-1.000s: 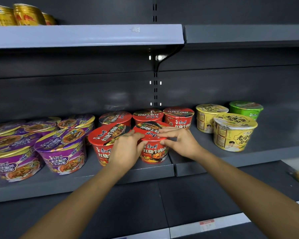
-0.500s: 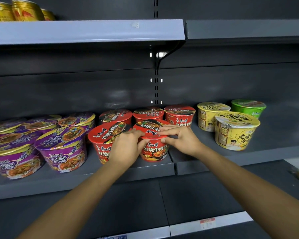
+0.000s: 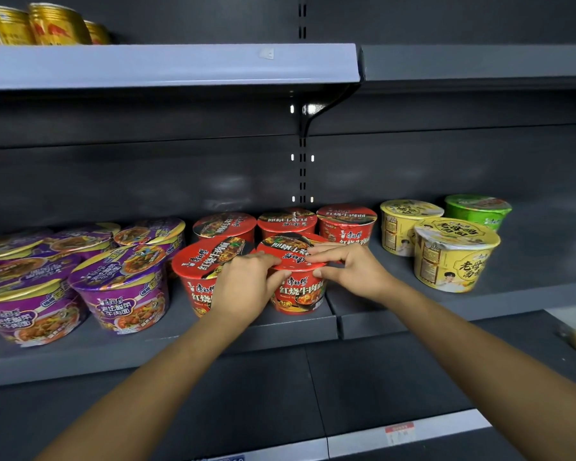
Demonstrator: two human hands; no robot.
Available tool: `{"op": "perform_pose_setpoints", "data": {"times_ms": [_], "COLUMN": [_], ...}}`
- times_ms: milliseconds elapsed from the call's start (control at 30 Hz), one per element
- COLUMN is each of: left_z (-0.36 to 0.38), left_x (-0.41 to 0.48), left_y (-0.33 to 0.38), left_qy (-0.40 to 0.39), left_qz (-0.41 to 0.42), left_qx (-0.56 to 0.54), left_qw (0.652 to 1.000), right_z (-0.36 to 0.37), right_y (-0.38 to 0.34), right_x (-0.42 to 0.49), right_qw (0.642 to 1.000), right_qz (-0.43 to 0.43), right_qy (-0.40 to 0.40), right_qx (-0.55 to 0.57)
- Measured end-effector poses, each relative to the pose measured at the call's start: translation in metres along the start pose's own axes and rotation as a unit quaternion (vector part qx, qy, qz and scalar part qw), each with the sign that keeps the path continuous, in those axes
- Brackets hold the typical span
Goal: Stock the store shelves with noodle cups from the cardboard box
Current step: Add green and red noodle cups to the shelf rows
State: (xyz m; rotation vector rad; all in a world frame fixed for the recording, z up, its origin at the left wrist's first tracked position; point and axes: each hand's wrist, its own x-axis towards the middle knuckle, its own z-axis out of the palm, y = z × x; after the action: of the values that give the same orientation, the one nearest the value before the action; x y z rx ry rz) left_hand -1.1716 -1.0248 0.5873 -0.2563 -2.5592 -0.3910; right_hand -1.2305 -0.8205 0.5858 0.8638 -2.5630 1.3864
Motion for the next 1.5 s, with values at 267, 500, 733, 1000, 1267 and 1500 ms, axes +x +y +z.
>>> {"op": "perform_pose_setpoints", "data": {"times_ms": [267, 500, 733, 1000, 1267, 1500], "left_z": [-0.002, -0.001, -0.001, -0.002, -0.019, -0.042], "left_x": [-0.002, -0.001, -0.001, -0.001, -0.023, -0.06], "left_y": [0.002, 0.003, 0.005, 0.007, 0.018, 0.039], "left_qy": [0.003, -0.011, -0.027, -0.048, -0.042, -0.035], "left_qz": [-0.002, -0.004, -0.02, -0.028, -0.02, -0.042], "left_qx": [0.004, 0.019, 0.019, 0.027, 0.041, 0.08], "left_qw": [1.0, 1.0, 0.999, 0.998, 0.998, 0.995], "right_z": [-0.002, 0.0, 0.004, 0.004, 0.005, 0.01], "right_y": [-0.002, -0.005, -0.011, -0.016, -0.029, -0.052], "right_x": [0.001, 0.0, -0.004, -0.007, -0.026, -0.057], "right_qw": [1.0, 0.999, 0.997, 0.994, 0.988, 0.986], "right_qz": [0.0, -0.004, -0.002, 0.004, -0.022, -0.077], "right_qy": [-0.007, -0.002, 0.016, 0.002, 0.029, 0.018], "right_qx": [-0.016, -0.049, -0.071, -0.112, -0.152, -0.145]}}
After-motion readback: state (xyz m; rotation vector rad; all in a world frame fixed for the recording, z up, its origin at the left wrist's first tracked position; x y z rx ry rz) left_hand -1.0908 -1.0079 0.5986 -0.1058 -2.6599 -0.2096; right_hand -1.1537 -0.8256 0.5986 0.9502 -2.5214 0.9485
